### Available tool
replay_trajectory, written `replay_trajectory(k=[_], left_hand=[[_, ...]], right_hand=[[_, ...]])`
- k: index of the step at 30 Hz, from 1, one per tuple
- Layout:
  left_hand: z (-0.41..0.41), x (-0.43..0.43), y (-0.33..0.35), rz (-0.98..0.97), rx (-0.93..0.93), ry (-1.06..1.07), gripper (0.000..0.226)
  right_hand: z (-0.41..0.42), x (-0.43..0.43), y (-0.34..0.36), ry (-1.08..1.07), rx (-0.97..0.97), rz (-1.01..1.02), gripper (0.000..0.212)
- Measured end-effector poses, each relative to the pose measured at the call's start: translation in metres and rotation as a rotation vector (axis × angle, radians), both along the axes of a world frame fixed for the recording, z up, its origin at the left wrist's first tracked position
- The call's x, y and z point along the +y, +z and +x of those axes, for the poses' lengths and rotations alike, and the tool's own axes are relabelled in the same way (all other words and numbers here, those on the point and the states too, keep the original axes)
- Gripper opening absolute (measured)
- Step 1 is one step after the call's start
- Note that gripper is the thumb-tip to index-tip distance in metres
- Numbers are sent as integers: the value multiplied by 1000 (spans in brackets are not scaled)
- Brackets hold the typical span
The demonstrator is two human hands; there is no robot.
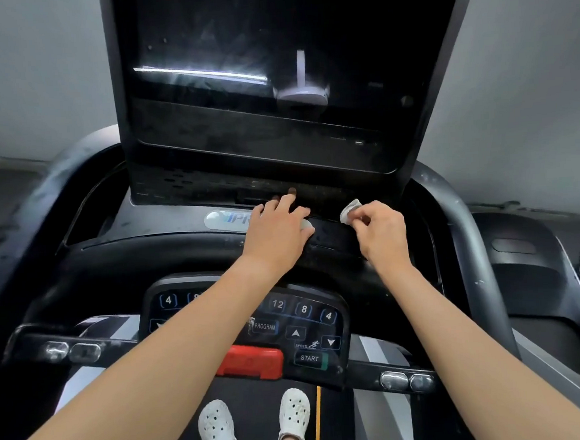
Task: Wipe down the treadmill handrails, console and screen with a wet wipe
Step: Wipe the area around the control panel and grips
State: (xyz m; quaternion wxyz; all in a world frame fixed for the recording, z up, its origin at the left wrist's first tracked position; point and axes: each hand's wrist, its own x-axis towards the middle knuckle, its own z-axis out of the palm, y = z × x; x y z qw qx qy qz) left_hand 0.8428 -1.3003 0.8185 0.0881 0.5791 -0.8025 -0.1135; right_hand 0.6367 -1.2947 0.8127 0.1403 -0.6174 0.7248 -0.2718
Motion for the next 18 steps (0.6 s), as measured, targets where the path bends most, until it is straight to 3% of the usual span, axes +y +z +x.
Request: replay_trajectory(k=[6,13,18], left_hand=[[-1,1,0,-16,-10,4,44],[-1,0,1,-16,-24,-5,45],[-1,0,-2,-35,-36,-12,45]], right_hand=[[17,-7,1,158,74,-99,13],[-3,-11,0,377,339,-179,10],[-3,-13,2,505,448,-216,29]])
